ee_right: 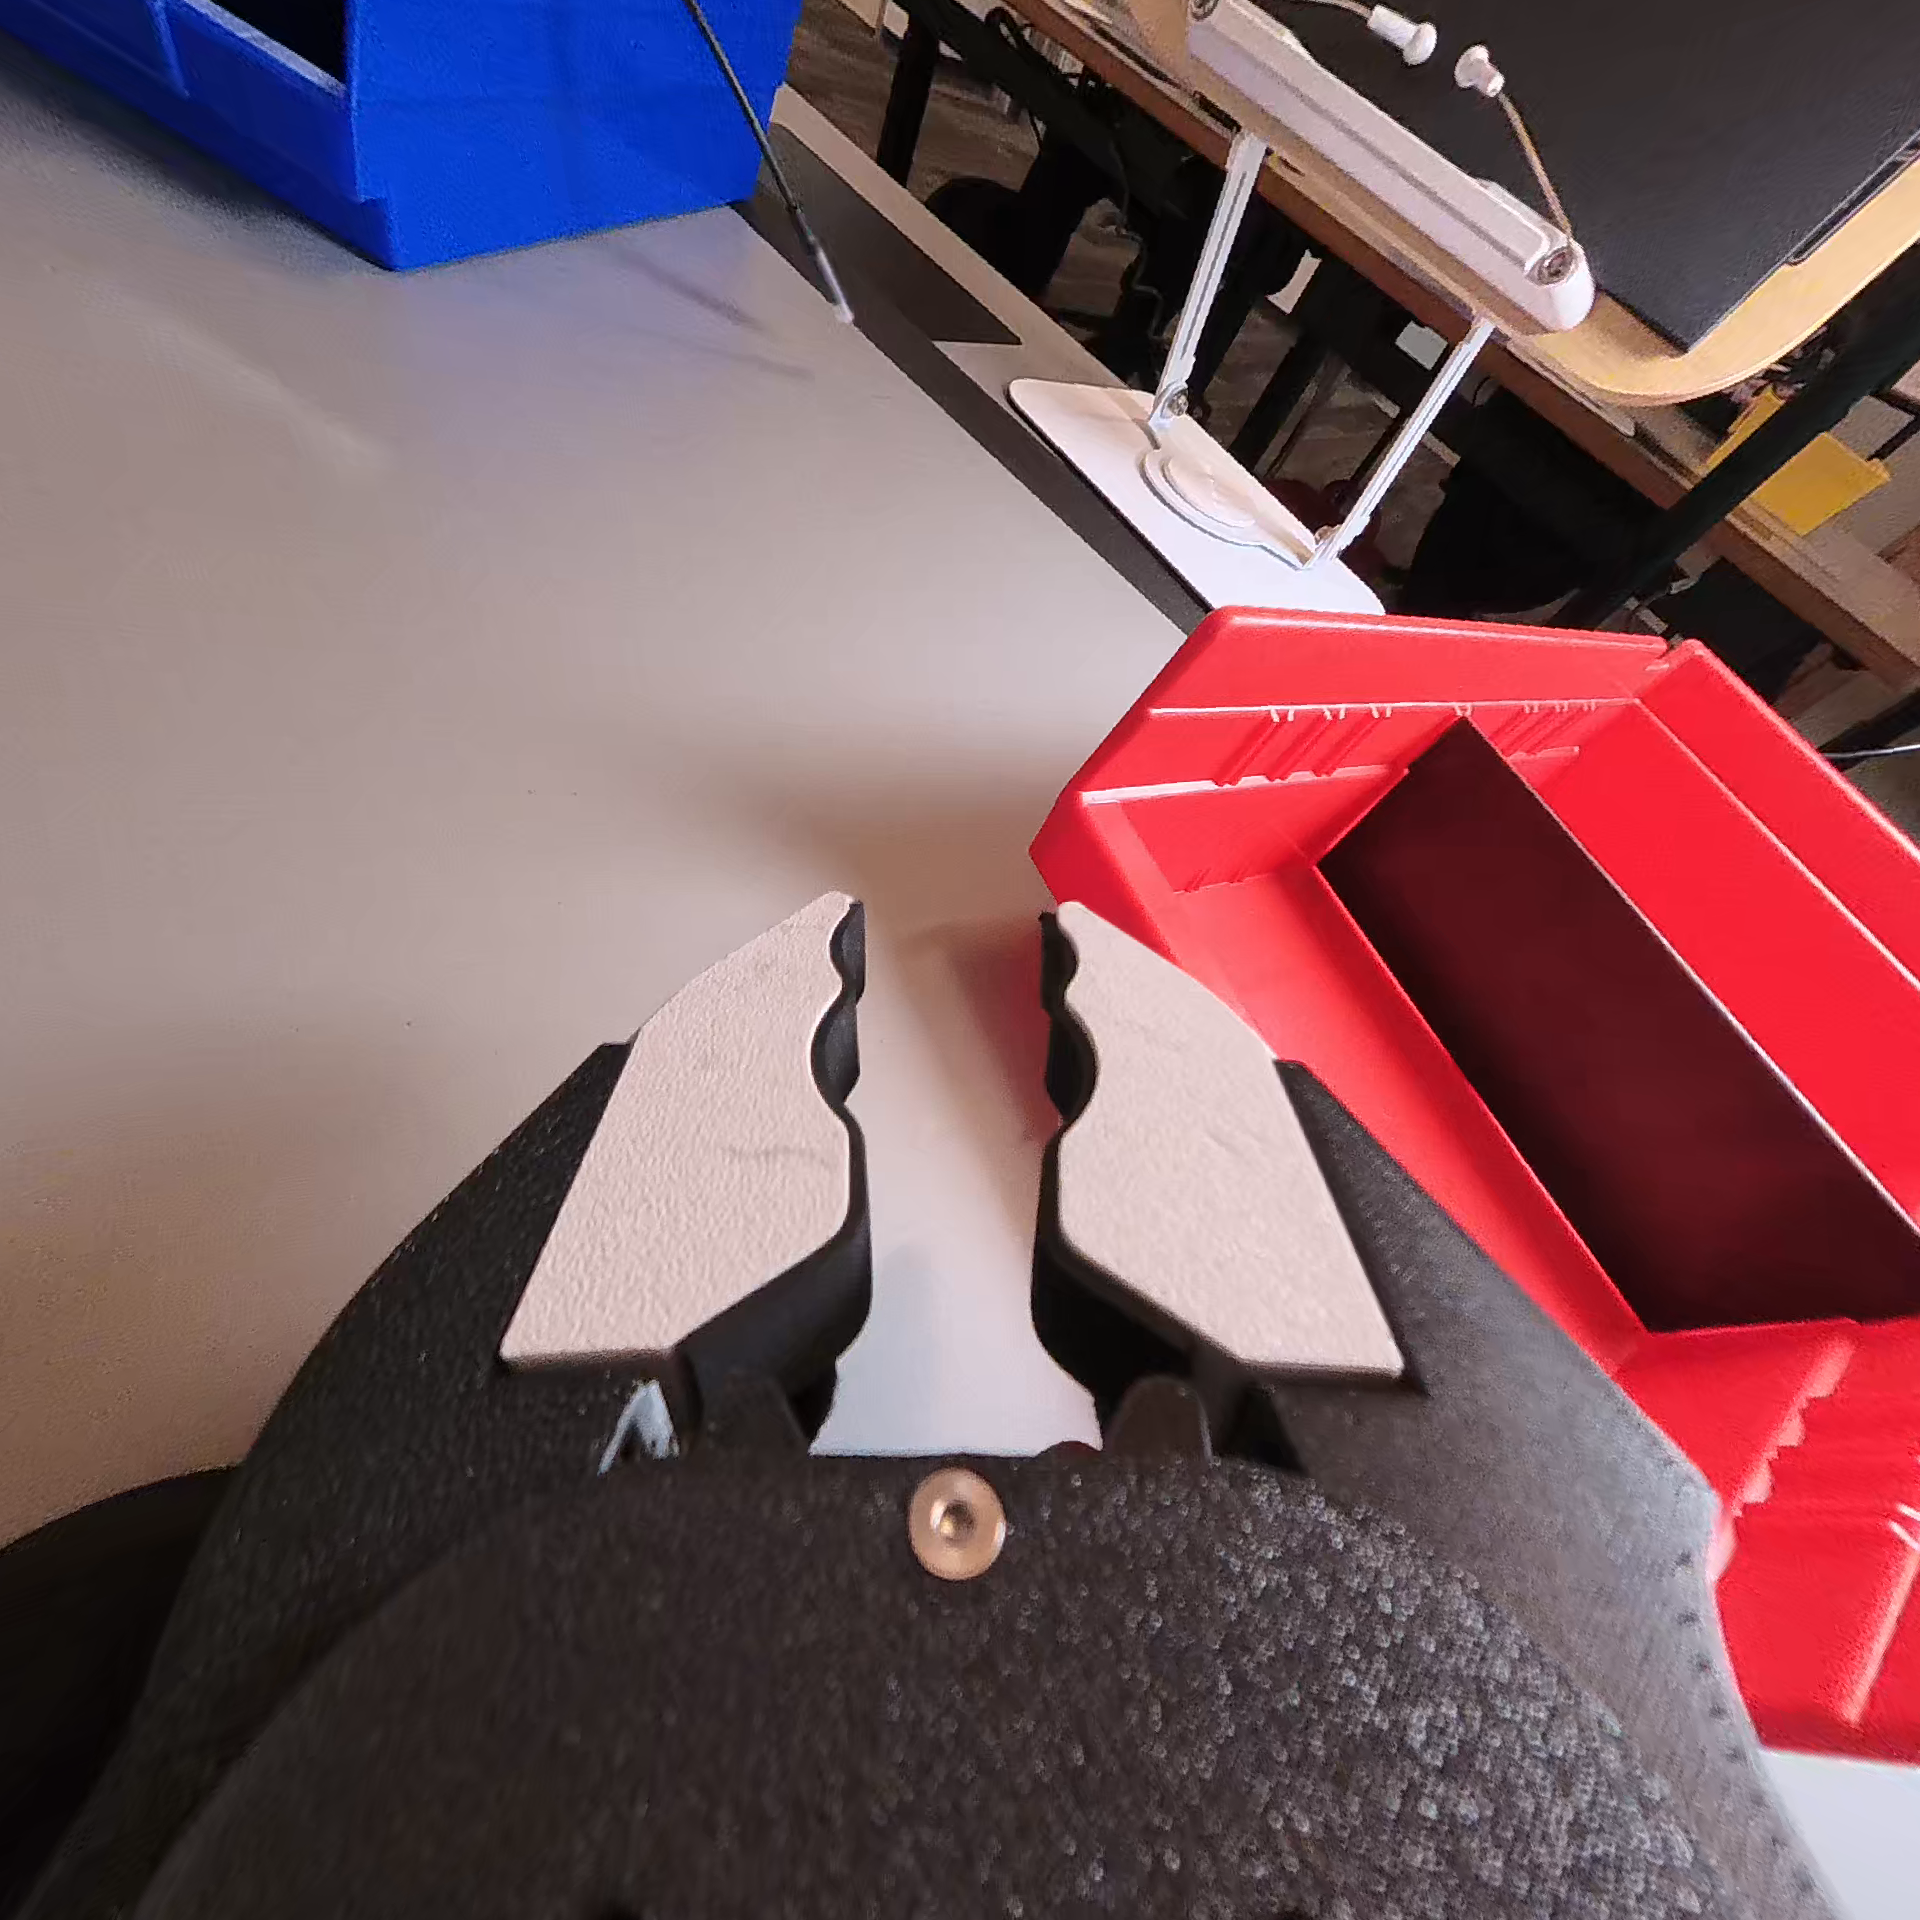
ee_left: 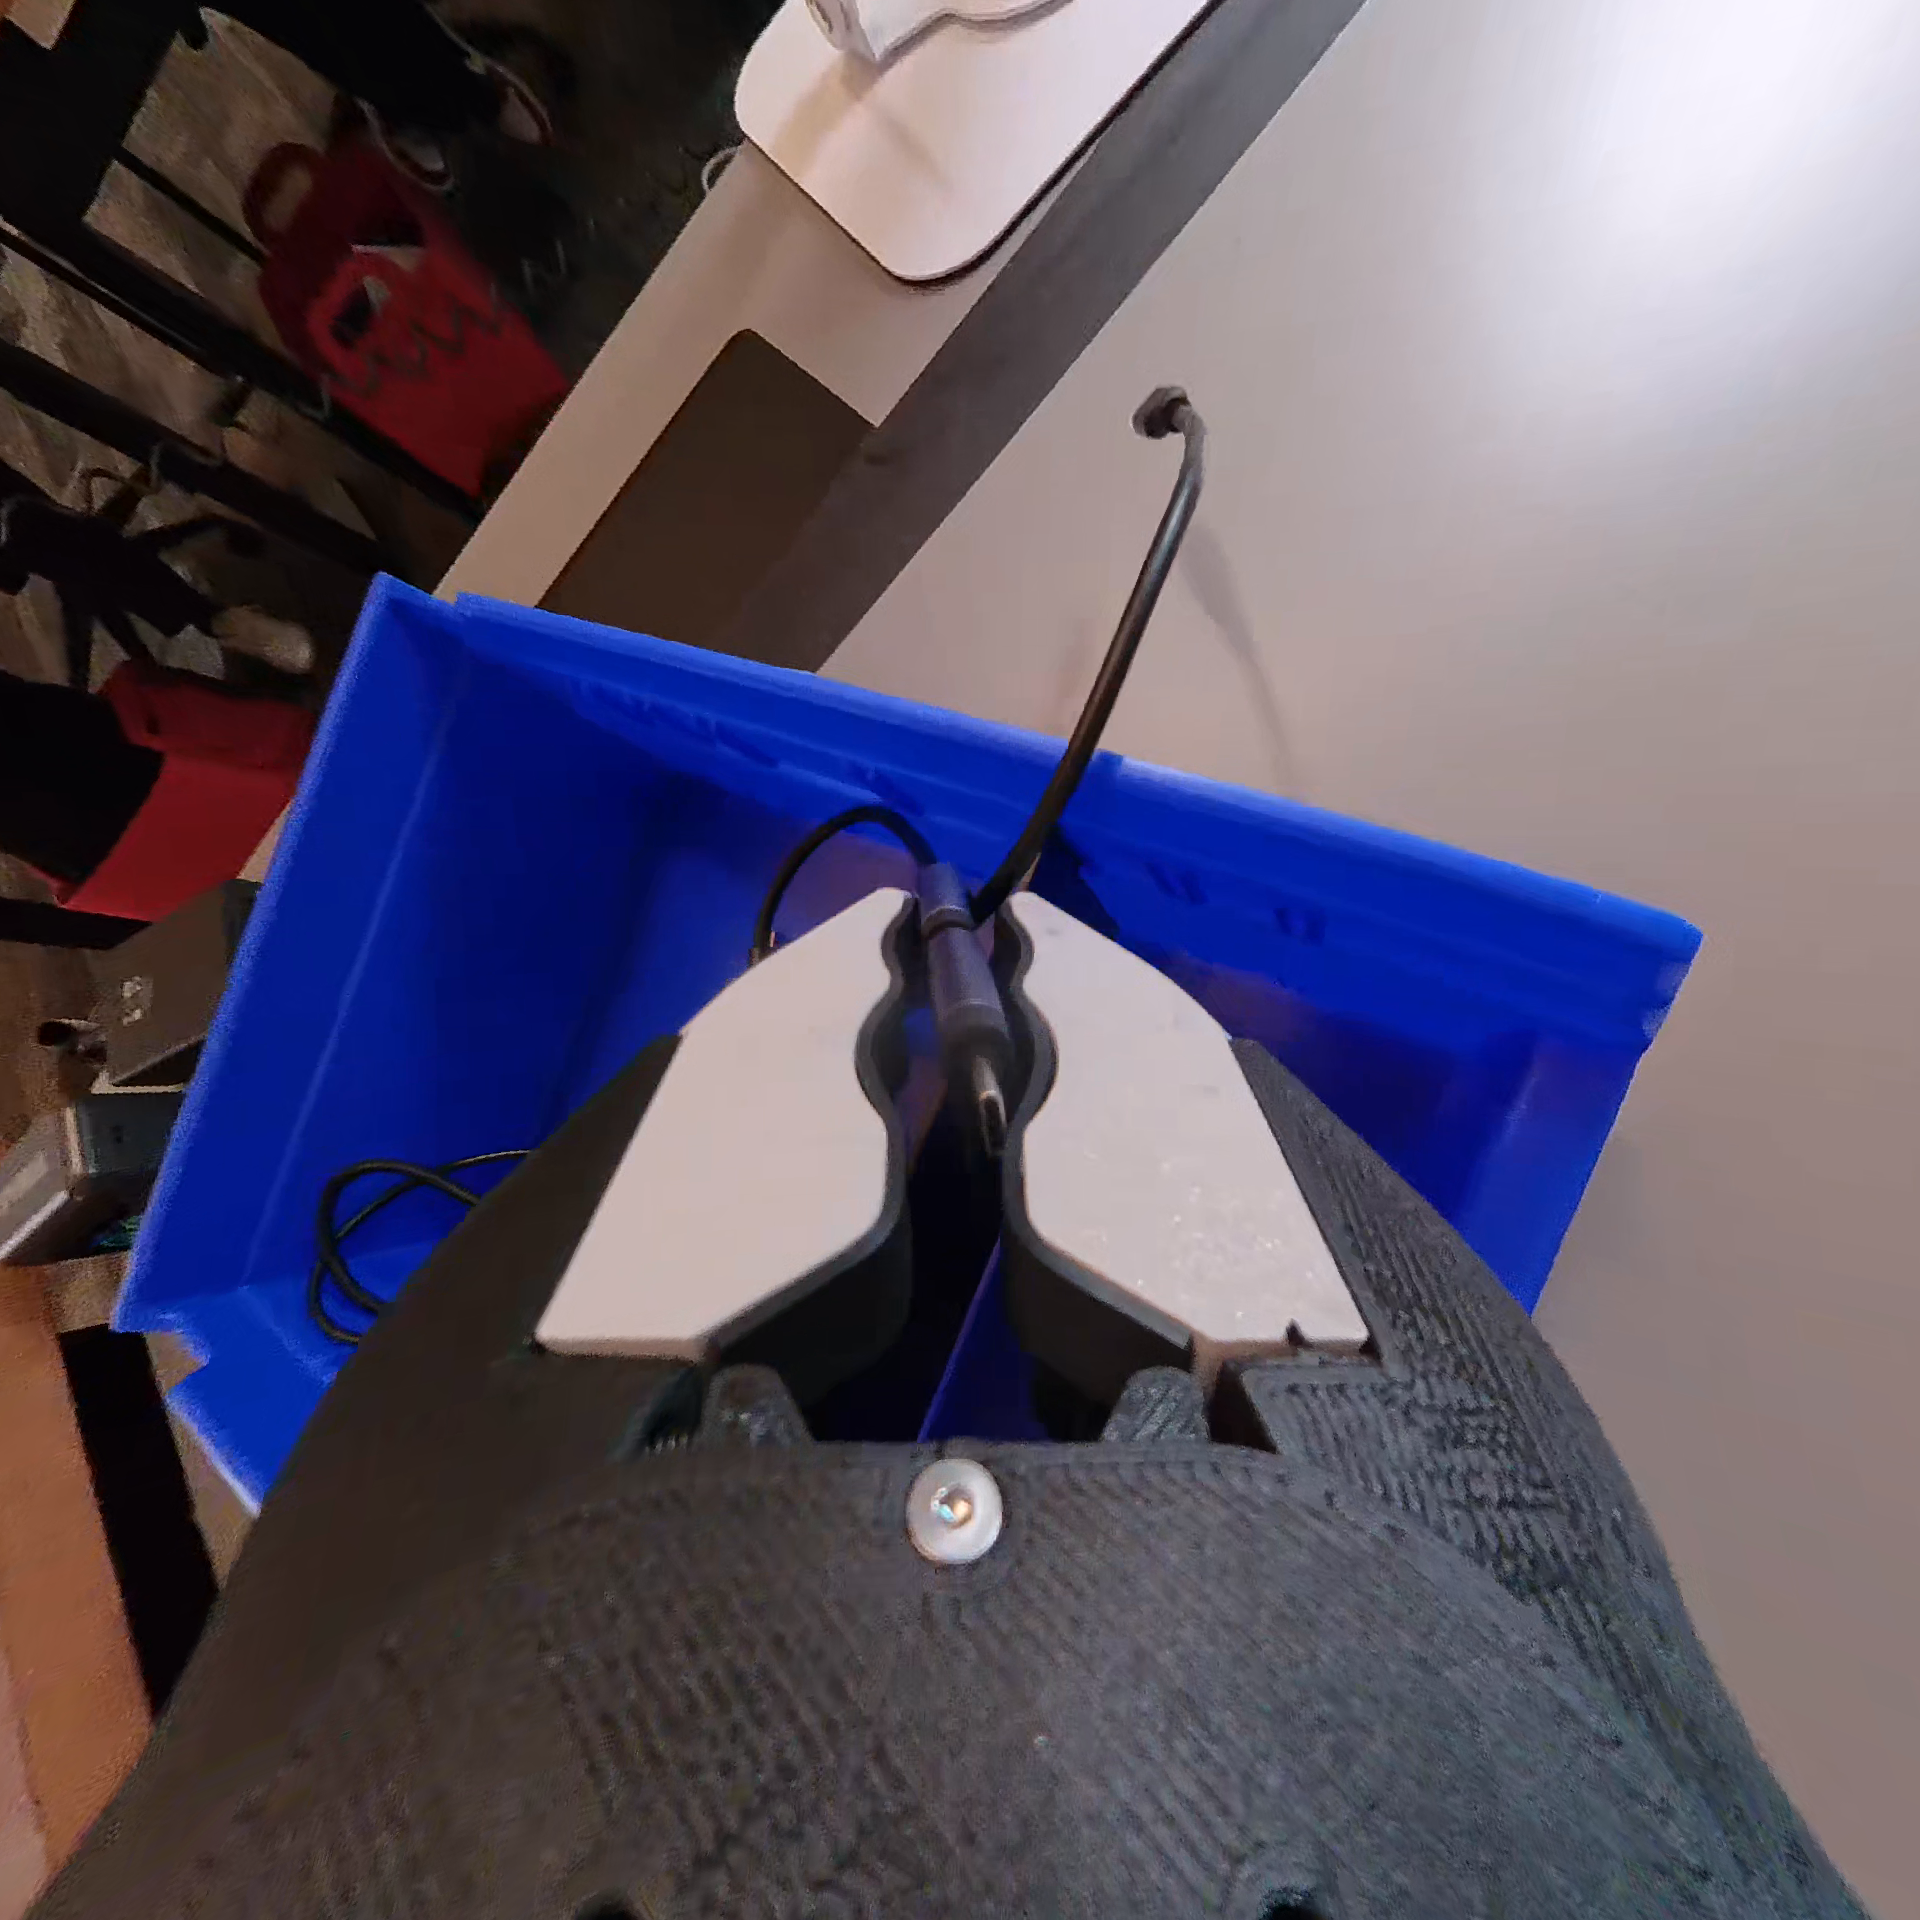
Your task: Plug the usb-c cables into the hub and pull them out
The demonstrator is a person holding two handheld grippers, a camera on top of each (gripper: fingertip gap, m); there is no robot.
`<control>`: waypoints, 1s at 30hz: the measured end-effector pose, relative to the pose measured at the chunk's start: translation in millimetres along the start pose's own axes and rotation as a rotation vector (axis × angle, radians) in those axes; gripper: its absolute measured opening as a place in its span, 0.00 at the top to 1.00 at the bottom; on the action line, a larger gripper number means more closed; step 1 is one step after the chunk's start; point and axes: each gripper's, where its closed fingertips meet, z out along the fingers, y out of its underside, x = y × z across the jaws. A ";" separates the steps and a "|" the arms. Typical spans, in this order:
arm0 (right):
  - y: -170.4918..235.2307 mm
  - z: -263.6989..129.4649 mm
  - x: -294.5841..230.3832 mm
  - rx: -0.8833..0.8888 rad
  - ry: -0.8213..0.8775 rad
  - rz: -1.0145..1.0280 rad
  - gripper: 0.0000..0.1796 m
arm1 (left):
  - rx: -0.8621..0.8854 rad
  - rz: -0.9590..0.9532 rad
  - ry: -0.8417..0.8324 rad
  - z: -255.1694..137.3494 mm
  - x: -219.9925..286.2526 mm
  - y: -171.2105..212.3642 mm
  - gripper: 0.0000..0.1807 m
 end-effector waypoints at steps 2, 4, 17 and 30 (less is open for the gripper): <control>-0.5 0.9 -1.5 -0.001 0.000 -0.011 0.83 | -0.010 0.040 -0.034 -2.5 -7.2 -2.5 0.94; -0.6 0.8 -3.0 -0.005 0.005 -0.033 0.83 | 0.002 0.062 -0.056 -8.3 -15.2 -9.4 0.94; -0.5 3.0 -7.9 -0.004 -0.007 -0.042 0.84 | 0.311 -0.179 -0.015 -86.4 -76.2 -63.4 0.94; 7.5 9.8 -18.9 -0.048 -0.036 -0.076 0.84 | 0.220 -0.168 0.143 -47.2 -40.2 -31.5 0.91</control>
